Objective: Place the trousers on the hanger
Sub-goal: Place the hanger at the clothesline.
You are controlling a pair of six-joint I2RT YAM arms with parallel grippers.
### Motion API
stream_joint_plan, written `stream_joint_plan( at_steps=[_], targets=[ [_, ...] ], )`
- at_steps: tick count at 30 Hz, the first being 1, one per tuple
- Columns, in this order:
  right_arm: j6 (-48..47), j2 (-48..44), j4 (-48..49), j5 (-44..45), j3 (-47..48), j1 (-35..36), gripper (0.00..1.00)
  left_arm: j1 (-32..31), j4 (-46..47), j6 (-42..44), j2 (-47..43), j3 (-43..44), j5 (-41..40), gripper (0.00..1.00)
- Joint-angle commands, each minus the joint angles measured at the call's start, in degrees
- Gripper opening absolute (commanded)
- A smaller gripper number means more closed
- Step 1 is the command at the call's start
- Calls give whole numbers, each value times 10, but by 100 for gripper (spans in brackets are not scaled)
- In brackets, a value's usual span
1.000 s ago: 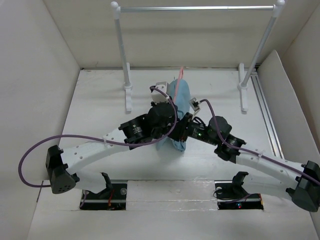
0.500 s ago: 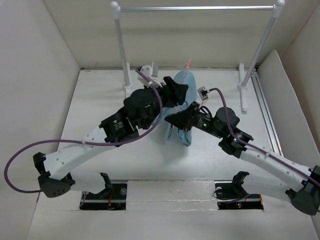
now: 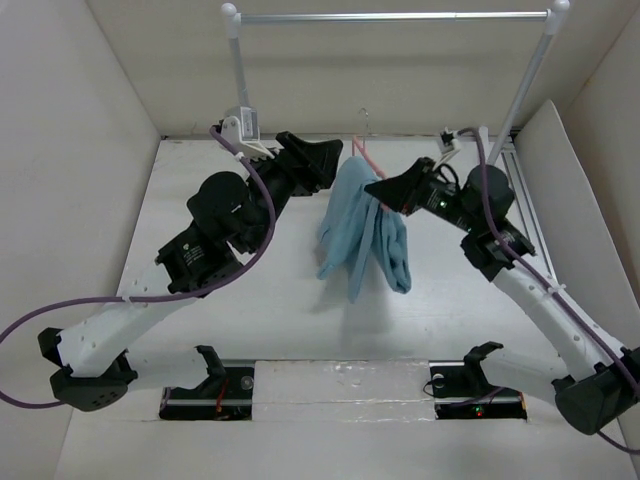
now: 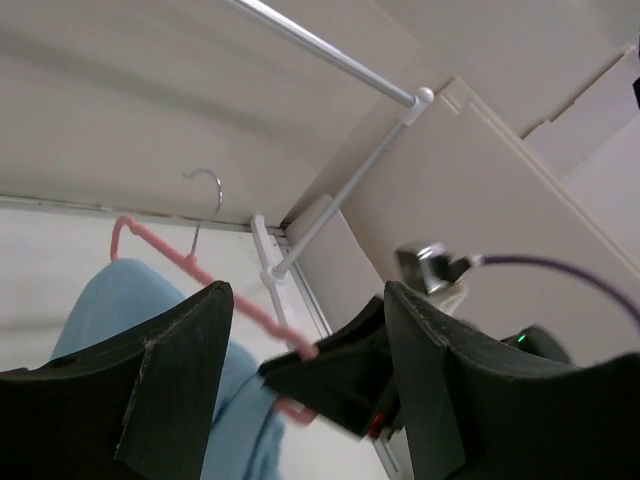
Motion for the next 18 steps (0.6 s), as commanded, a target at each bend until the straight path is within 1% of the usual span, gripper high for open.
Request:
stream_joint_plan(
  at_steps=[1,3,4,6,7,8,14,17,18],
  targets=[
    [-59,-6,109,-69,109,-63,0,1,0,-2,-28,-31,6,58],
    [-64,13,108,-82,129,-93,0,1,-14,-5,-34,-36,-2,58],
    [-65,22,116,-99,139,-121,0,1,-22,-6,-35,-39,-2,58],
    [-61,46,132,-119,168,-154,0,1,-36,-11,-40,-55,-6,58],
    [-57,53,141,-124,180,-154,0,1,-39,-15,-43,-55,-6,57],
    [-47,59,153,-129,199,-170,0,1,-42,-20,-46,-66,-10,57],
    [-37,84,175,-117,278,-221,0,1,-58,-34,-68,-97,-27,56],
    [-20,93,198,-111,306,-259,0,1,-64,-33,-66,-96,-28,56],
    [-13,96,207,-100,315,-287,0,1,-65,-32,-64,-97,-25,56]
  ],
)
